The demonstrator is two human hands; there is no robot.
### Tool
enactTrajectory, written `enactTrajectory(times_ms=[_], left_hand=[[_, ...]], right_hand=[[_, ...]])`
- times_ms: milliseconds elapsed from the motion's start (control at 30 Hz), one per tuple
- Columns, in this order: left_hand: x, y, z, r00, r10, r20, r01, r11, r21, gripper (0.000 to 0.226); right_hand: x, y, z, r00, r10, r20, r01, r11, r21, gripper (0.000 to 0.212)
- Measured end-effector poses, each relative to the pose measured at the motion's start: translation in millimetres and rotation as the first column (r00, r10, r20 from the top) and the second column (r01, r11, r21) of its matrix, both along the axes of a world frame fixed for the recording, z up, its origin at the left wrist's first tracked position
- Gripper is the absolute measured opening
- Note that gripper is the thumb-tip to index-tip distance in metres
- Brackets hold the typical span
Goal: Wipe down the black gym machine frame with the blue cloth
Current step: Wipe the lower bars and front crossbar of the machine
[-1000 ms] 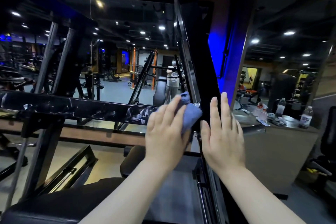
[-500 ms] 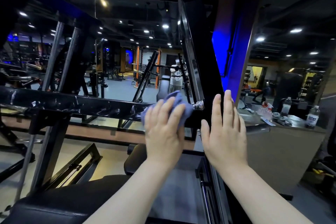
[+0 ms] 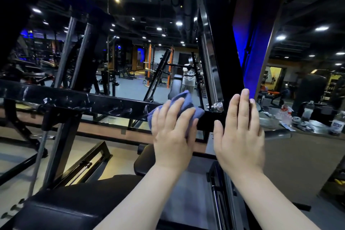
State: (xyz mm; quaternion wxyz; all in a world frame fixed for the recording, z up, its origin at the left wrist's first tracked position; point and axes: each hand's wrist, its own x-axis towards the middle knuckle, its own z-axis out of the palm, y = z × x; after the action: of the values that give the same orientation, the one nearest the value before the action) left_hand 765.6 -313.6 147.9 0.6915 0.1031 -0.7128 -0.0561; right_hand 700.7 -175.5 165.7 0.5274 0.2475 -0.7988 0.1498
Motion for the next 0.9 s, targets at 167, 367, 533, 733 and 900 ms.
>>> enactTrajectory(times_ms=[167,367,533,733,900], left_hand=[[-14.4,27.4,5.6,0.995,-0.046,-0.088,0.066,0.967,0.245,0.028],[2.3,11.8,6.0,0.995,-0.033,0.089,0.043,0.993,-0.110,0.027],[2.1,-2.9,11.5,0.997,0.000,-0.077,0.023,0.956,0.292,0.028],[-11.6,30.8,11.8,0.993,-0.092,0.073,0.094,0.995,-0.015,0.027],[2.1,1.0,4.9,1.000,-0.010,-0.008,0.011,0.994,0.113,0.030]], right_hand=[[2.0,-2.8,0.6,1.000,0.007,0.019,-0.007,1.000,0.002,0.075],[-0.6,0.5,-0.7,1.000,-0.004,0.003,0.004,1.000,0.013,0.073],[1.0,-2.1,1.0,1.000,-0.002,0.005,0.002,1.000,0.009,0.073],[-3.4,-0.4,-0.1,1.000,-0.012,-0.005,0.012,1.000,0.007,0.070],[0.4,-3.3,-0.9,1.000,0.004,0.011,-0.004,1.000,0.004,0.072]])
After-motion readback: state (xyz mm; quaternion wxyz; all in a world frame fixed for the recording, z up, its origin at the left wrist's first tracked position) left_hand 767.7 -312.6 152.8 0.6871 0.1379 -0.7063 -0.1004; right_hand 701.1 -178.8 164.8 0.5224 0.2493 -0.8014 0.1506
